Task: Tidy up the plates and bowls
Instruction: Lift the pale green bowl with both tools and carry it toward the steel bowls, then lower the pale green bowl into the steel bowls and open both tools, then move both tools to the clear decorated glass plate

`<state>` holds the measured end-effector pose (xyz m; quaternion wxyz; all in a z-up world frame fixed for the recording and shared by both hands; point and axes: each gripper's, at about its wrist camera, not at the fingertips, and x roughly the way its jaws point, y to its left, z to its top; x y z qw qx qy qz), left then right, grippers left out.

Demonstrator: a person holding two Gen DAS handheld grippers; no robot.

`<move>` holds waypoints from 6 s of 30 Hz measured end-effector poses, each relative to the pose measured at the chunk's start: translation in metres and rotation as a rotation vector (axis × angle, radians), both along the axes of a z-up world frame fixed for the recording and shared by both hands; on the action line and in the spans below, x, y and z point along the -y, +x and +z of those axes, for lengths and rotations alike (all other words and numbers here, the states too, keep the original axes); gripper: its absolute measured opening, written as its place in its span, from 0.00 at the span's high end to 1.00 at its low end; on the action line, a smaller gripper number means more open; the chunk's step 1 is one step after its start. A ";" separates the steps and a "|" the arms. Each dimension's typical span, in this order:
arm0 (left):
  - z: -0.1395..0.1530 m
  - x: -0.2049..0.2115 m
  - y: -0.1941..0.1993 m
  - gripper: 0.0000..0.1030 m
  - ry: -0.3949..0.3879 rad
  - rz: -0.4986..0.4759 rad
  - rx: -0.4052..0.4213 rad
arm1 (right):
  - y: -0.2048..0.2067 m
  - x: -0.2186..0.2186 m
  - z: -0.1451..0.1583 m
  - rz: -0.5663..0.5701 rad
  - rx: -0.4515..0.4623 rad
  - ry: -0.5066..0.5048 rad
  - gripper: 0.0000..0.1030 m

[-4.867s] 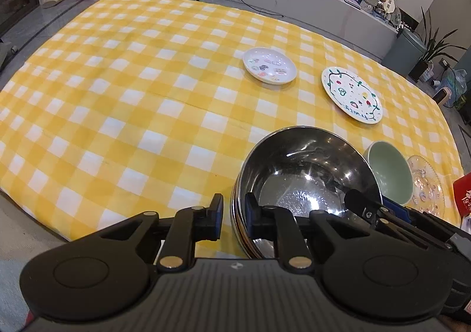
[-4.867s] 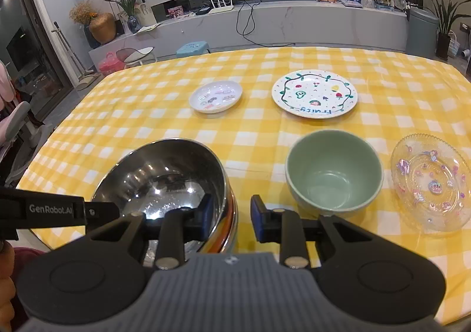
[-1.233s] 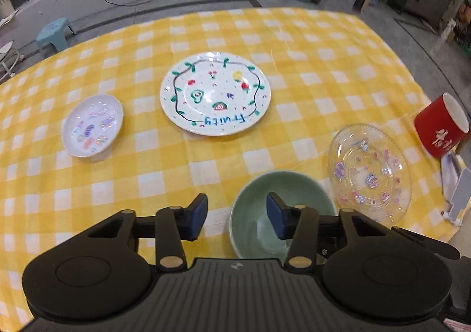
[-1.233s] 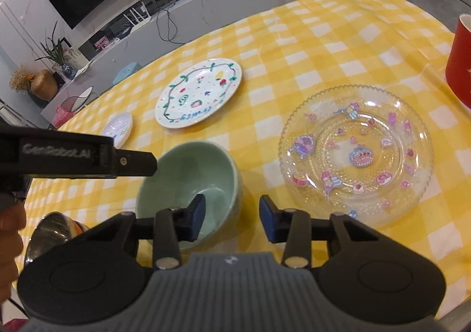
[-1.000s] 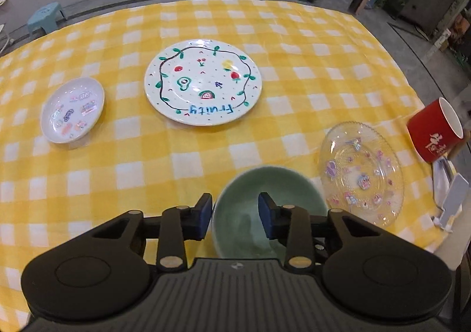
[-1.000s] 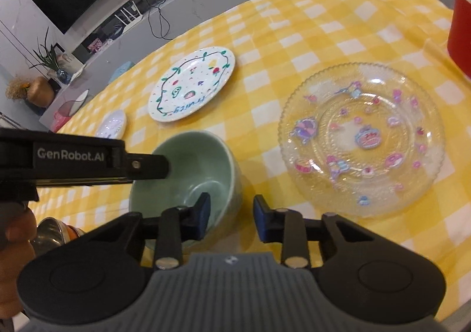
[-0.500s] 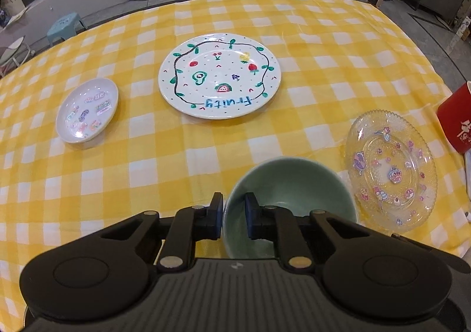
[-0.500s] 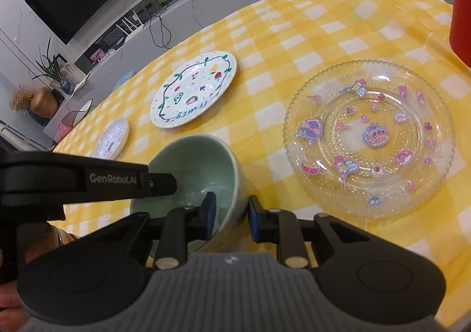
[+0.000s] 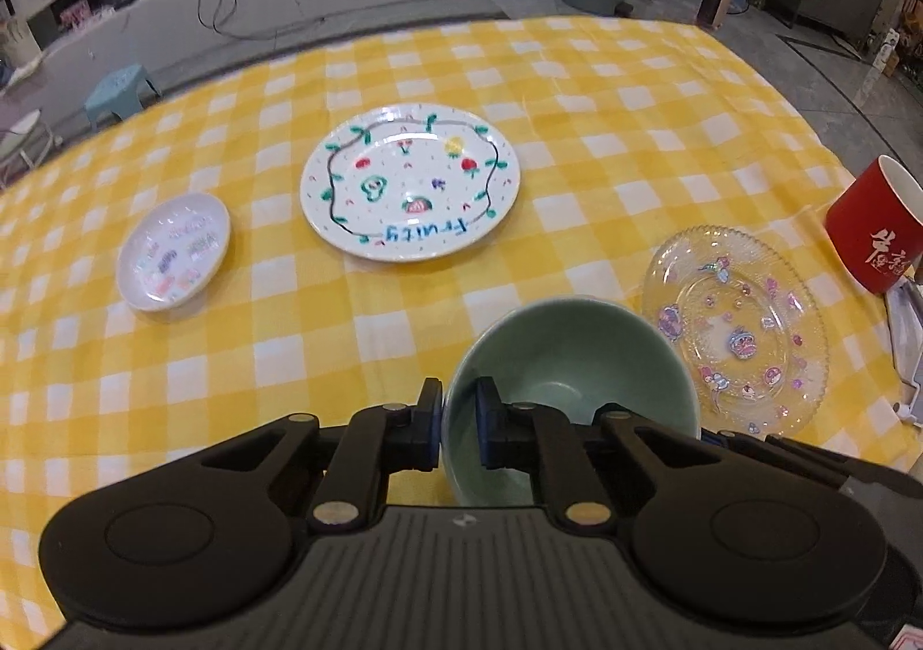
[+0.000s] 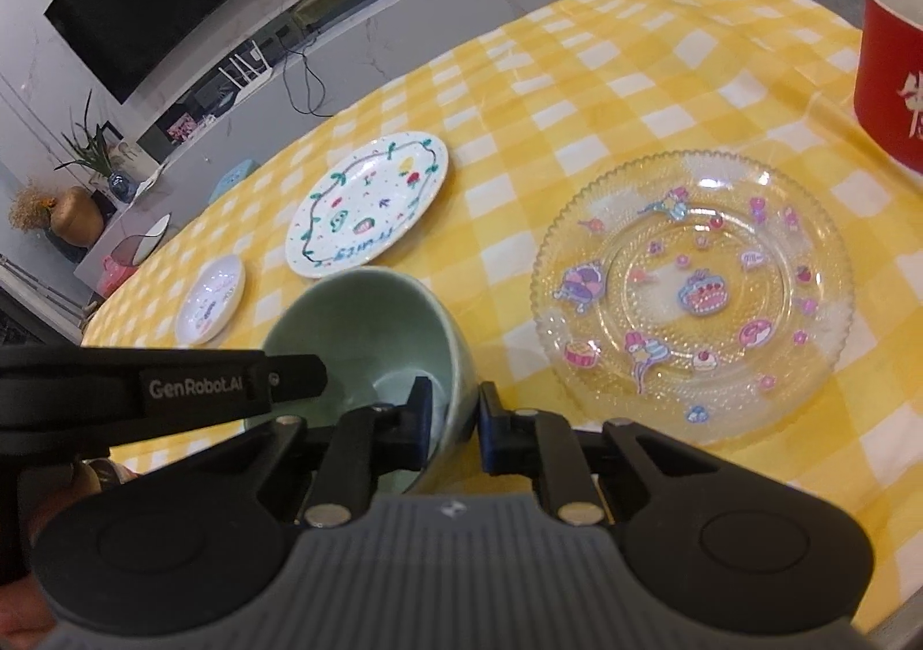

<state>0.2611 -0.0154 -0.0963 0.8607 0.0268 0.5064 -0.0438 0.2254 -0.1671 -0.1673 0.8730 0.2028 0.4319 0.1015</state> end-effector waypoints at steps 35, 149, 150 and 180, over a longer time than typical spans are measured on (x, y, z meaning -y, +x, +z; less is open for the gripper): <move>0.105 -0.071 -0.131 0.92 -0.052 0.270 0.203 | -0.091 -0.058 0.118 0.298 0.315 -0.021 0.93; 0.082 -0.122 -0.143 0.51 -0.031 0.312 0.274 | -0.059 -0.051 0.094 0.364 0.170 -0.161 0.17; 0.085 -0.121 -0.144 0.50 -0.043 0.311 0.287 | -0.057 -0.044 0.099 0.355 0.167 -0.159 0.17; 0.028 0.012 -0.052 0.49 -0.313 0.042 0.086 | 0.017 0.148 0.041 0.074 -0.068 0.078 0.26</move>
